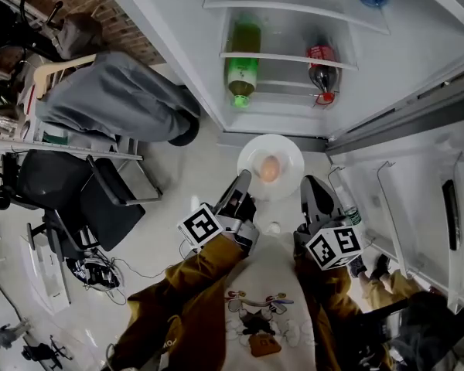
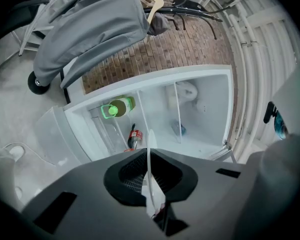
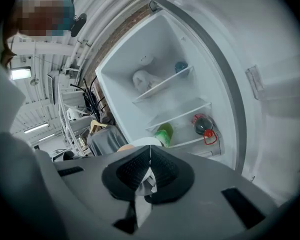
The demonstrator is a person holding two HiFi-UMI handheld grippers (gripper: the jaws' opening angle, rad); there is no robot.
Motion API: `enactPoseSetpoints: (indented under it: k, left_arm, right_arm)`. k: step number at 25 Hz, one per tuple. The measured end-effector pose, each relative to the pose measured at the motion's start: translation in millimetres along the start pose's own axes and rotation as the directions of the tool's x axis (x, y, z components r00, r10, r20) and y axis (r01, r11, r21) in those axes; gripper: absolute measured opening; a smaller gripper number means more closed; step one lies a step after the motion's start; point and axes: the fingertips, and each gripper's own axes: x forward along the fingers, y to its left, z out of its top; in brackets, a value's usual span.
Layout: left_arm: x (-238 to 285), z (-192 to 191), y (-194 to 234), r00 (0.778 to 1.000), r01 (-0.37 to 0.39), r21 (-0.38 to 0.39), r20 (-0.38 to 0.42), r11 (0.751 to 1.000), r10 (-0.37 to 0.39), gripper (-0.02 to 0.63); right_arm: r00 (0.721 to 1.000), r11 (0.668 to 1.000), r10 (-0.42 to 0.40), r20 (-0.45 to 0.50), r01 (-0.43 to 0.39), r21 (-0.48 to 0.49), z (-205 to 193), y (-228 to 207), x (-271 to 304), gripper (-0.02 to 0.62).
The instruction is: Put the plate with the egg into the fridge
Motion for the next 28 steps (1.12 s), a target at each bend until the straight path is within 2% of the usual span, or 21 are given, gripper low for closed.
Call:
enactPoseSetpoints:
  k: [5,8,13,18,25,28]
  left_arm:
    - [20,25,0,0.999,0.015,-0.023,-0.034,1.000,-0.016,0.020]
    - [34,40,-2,0.998,0.035,-0.004,-0.060,0.999,-0.035,0.020]
    - [48,50,1,0.996,0.042,-0.029,-0.081,0.999,-0.044,0.020]
    - [66,54,1,0.996,0.033,-0.007,-0.086,0.999,-0.034,0.020]
    - [80,56,-3,1.000,0.007,-0.013,-0.019,1.000,-0.007,0.020]
    - [87,59,-9,1.000,0.017,-0.006,-0.002,1.000,-0.017,0.020]
  right_arm:
    - [0.999,0.999,-0.038,0.016,0.038,-0.007,12,5,27,0.006]
    - [0.998,0.997,-0.062,0.031,0.064,-0.047,20,9,42,0.006]
    - [0.994,0.992,-0.095,0.045,0.098,-0.074,28,8,52,0.006]
    - [0.992,0.991,-0.122,0.006,0.122,-0.051,36,-9,62,0.006]
    - [0.996,0.996,-0.084,-0.028,0.082,-0.044,43,-30,67,0.008]
    - [0.999,0.999,-0.034,-0.038,0.034,-0.007,45,-28,75,0.051]
